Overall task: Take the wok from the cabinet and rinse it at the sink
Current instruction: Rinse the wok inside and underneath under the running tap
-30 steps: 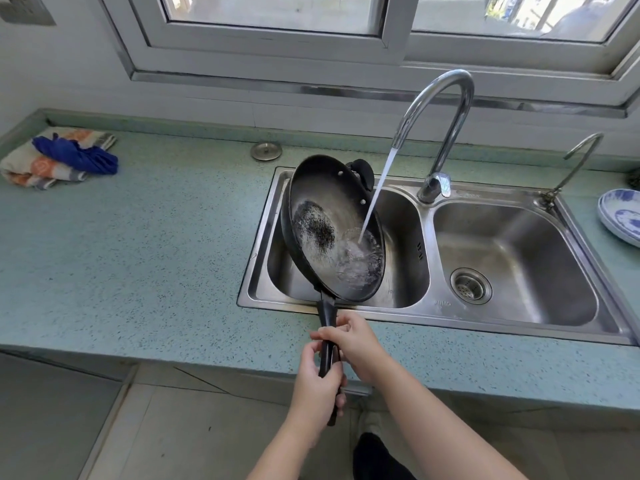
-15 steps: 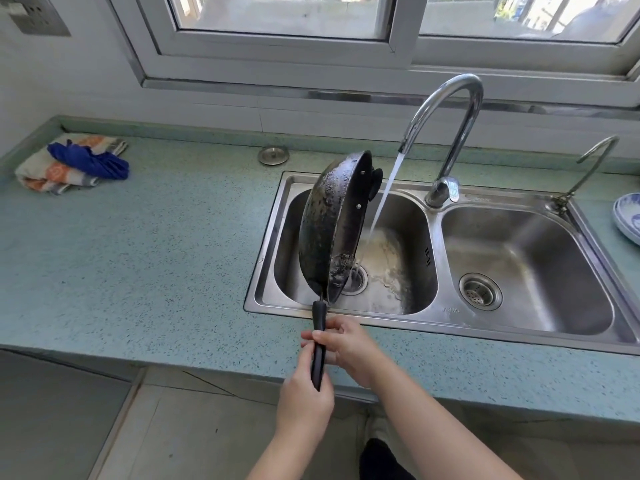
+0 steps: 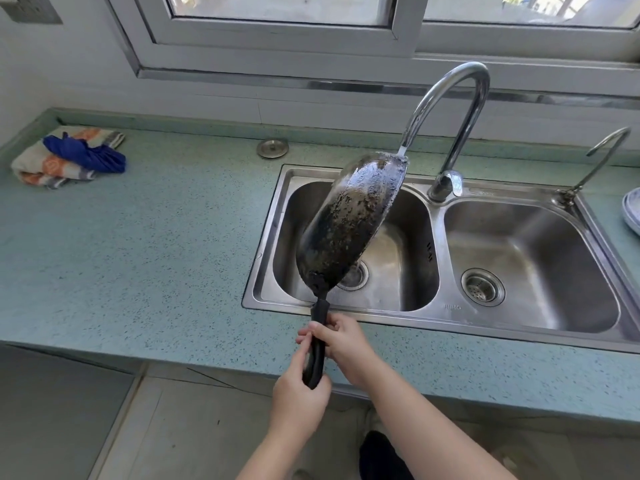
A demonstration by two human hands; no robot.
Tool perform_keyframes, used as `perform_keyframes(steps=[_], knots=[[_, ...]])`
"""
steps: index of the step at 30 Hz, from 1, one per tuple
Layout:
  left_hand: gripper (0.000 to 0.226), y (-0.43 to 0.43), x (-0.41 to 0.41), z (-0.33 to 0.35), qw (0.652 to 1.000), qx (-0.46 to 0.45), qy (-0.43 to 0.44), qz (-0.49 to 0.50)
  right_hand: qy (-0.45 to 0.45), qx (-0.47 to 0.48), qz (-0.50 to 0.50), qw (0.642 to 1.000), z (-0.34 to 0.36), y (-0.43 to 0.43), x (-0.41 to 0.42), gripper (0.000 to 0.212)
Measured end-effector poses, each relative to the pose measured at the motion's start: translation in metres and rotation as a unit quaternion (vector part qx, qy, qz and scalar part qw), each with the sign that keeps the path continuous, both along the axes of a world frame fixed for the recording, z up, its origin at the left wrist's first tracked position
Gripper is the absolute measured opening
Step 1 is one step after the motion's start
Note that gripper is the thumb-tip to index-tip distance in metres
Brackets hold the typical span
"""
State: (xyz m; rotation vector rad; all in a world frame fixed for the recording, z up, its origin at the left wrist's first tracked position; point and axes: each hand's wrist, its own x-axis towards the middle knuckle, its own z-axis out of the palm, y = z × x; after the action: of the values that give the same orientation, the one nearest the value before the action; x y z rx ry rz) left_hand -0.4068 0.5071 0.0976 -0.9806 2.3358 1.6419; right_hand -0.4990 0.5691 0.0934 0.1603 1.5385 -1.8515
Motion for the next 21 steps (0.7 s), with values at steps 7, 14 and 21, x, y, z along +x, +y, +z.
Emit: perform_keyframes(steps=[7, 14, 21], knots=[[0.072, 0.007, -0.001, -0.011, 0.998, 0.055, 0.013, 0.010, -0.004, -0.006, 0.005, 1.000, -0.004, 0.005, 0.000, 0.010], [0.076, 0.015, 0.004, -0.002, 0.996, -0.068, 0.060, 0.023, 0.021, -0.025, 0.019, 0.999, -0.001, 0.011, 0.002, 0.015], [0.069, 0.021, -0.005, -0.004, 0.992, -0.106, 0.074, 0.004, 0.054, -0.027, 0.014, 0.998, 0.000, 0.019, -0.006, 0.012]])
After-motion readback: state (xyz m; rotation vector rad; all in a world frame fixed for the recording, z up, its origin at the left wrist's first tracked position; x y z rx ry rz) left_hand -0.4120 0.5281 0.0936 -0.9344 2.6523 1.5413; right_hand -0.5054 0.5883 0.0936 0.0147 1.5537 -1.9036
